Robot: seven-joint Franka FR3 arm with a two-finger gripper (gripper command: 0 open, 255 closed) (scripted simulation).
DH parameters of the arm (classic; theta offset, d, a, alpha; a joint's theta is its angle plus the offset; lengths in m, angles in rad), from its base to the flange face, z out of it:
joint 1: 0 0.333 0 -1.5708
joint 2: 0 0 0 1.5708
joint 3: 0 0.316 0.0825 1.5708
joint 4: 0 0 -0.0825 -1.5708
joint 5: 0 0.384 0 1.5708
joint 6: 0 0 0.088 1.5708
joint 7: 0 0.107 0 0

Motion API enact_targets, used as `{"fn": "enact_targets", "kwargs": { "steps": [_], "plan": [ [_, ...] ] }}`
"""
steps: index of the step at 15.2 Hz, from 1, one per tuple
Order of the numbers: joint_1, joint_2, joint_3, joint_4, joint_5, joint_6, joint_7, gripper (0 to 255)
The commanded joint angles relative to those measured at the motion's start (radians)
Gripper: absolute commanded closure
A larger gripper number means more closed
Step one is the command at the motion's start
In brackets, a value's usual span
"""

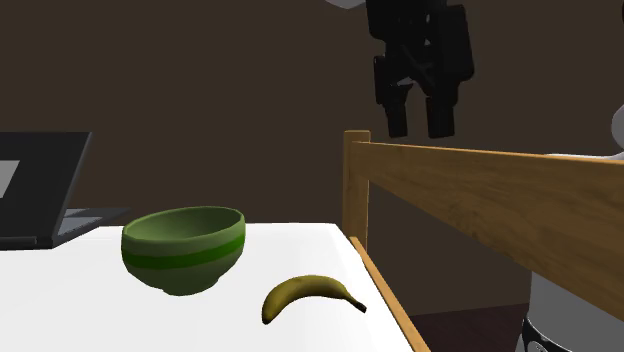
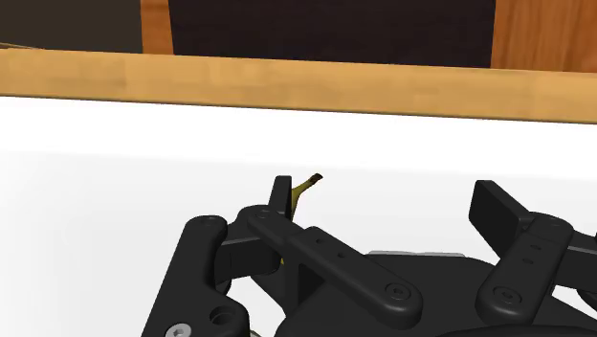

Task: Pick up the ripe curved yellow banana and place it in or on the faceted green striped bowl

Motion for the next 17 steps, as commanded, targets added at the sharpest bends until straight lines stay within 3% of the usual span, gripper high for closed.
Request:
{"fn": "enact_targets", "kwargs": {
  "steps": [1, 9, 17],
  "plan": [
    [0.0, 0.0, 0.0, 0.0, 0.0, 0.0, 0.0, 0],
    [-0.016, 0.12, -0.041, -0.15, -0.075, 0.315, -0.081, 0],
    [-0.04, 0.343, -0.083, -0.202, -0.145, 0.64, -0.14, 0]
  ]
}}
